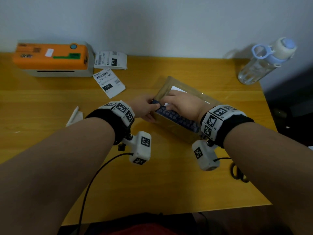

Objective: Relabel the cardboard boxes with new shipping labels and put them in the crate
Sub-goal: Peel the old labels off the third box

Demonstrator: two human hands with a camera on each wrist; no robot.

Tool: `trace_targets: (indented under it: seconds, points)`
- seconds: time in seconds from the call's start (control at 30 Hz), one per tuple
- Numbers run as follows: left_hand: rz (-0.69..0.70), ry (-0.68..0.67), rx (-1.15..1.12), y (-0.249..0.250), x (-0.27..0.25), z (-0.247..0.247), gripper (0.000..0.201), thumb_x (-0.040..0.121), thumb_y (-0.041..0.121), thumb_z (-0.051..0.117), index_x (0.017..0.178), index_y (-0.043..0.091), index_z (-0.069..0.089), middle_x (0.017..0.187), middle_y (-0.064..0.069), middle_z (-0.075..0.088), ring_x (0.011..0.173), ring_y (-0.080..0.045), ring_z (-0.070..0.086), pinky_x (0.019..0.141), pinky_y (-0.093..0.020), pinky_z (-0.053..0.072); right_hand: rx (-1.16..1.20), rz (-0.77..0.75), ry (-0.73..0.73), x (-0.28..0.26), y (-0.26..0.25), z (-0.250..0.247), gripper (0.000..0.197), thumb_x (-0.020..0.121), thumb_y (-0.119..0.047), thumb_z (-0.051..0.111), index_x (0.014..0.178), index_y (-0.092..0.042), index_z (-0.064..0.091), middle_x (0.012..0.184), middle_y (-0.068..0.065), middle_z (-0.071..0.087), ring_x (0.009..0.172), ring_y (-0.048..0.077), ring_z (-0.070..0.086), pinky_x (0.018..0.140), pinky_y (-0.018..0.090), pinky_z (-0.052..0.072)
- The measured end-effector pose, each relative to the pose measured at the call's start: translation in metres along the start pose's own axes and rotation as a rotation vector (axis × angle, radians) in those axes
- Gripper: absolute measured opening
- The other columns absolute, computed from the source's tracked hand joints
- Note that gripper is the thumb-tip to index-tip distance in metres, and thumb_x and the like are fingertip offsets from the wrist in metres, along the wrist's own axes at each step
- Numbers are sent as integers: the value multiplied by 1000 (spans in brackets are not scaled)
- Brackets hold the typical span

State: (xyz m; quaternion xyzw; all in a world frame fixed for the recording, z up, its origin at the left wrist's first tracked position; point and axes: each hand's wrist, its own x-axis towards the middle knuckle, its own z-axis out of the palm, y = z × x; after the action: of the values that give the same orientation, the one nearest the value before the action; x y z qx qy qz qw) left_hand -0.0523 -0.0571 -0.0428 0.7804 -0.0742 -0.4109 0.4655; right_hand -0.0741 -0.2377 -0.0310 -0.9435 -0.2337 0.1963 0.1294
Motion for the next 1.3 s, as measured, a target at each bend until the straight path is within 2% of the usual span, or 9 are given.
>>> trace_targets:
  seconds: [0.27,0.4,0.5,0.6,0.7,0.77,0.97,1.2,1.3]
  points:
    - [10,19,-12,-2,-2,3,28,99,21,44,126,13,48,110,-15,62,79,-30,67,79,-39,57,-24,-18,14,7,4,3,9,95,-10,50,101,-10,57,104,9,47,88,24,53,71,26,35]
    - [3,13,-25,-4,-1,2,29,99,21,43,127,12,47,110,-13,61,84,-33,67,80,-39,57,-4,-25,75,-4,5,4,24,97,-12,48,119,-14,55,104,11,46,81,24,47,70,36,41]
    - [1,10,-41,-5,-1,1,30,99,21,44,128,13,48,111,-11,61,79,-28,67,74,-31,58,-21,-35,87,-11,4,5,32,97,-8,47,126,-21,54,98,6,41,76,15,38,67,28,31]
    - [2,19,-62,-6,-1,3,27,99,21,44,126,15,48,111,-11,62,77,-26,67,70,-27,57,-12,-21,61,-9,3,3,33,97,-8,46,125,-23,54,99,-2,35,83,7,39,70,27,33]
    - [0,28,-82,-6,-2,5,24,100,20,44,124,19,47,111,-10,61,73,-24,66,68,-26,57,17,-1,24,-2,0,0,30,96,-10,46,122,-21,56,108,-2,41,92,13,47,78,27,36]
    - [-3,44,-75,-5,-3,6,28,100,20,43,127,16,47,111,-11,61,72,-23,66,69,-28,57,42,42,16,1,1,2,27,95,-5,47,116,-18,58,111,3,45,98,22,51,81,29,39]
    - [-25,65,-72,-2,-2,8,33,100,18,43,130,5,45,111,-17,60,71,-24,65,61,-24,57,201,183,197,-8,4,8,5,89,-6,54,89,-7,59,92,3,48,83,17,46,79,33,43]
    - [-101,96,-157,6,-8,10,28,97,12,47,123,2,44,110,-28,61,82,-35,66,79,-45,57,338,416,243,-2,-21,3,19,85,-25,68,77,-8,63,80,4,62,72,15,55,65,29,44]
    - [-127,96,-181,6,-13,10,18,97,12,48,112,6,39,106,-30,59,77,-34,66,68,-40,58,270,475,199,6,-29,-2,22,84,-25,66,79,-3,63,76,9,60,70,19,55,60,32,45]
